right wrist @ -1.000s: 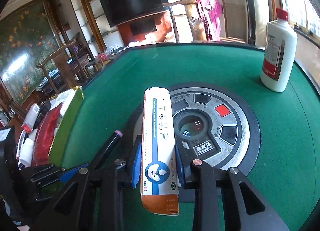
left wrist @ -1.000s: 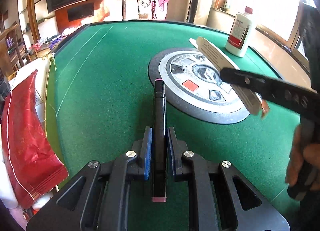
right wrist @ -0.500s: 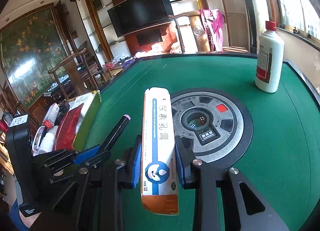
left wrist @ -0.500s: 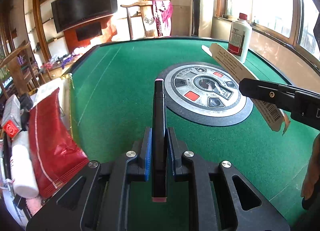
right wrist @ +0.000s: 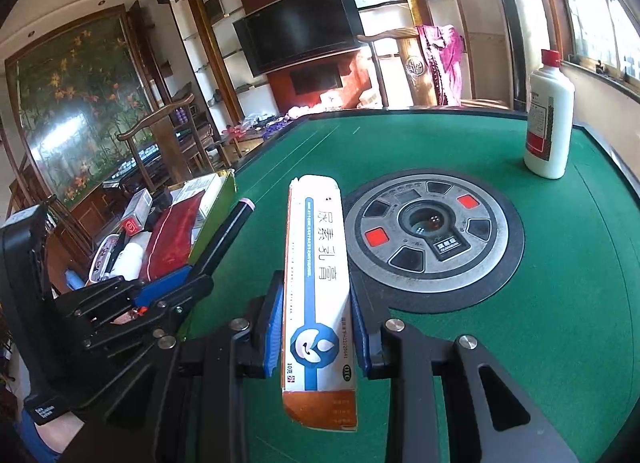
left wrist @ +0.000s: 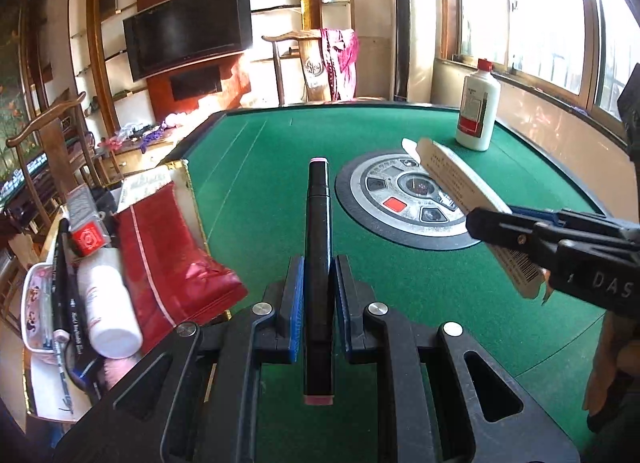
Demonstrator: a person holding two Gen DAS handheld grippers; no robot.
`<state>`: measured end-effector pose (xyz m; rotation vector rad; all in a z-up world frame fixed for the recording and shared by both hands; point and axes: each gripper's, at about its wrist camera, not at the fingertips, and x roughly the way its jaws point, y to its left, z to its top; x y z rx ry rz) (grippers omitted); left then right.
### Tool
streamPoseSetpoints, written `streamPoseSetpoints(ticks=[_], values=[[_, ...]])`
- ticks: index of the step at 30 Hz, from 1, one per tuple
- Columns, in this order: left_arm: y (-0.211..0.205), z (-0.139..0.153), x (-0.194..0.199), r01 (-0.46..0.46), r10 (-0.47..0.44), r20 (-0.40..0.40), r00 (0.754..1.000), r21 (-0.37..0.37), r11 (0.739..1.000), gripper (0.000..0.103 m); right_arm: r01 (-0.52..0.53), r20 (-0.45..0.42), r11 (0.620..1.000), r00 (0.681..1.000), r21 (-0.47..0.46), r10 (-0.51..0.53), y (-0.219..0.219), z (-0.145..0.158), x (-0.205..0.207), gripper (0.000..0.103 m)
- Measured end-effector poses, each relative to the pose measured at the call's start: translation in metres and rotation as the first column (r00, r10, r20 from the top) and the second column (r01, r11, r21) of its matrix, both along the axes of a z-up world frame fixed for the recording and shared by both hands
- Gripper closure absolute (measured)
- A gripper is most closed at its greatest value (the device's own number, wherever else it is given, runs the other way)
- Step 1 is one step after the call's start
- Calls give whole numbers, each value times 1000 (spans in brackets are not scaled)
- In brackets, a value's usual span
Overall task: Organize objects
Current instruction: 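Carry the marker with left tool while right tool carries ointment box to tray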
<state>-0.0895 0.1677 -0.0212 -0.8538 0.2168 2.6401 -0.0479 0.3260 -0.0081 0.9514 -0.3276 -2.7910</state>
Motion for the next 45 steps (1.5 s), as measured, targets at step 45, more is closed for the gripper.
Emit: streamPoseSetpoints(ticks=[45], values=[[-217, 5, -5, -361, 355, 67, 932, 221, 906, 89, -422, 24, 900, 906, 110, 422, -254, 20, -79, 74]])
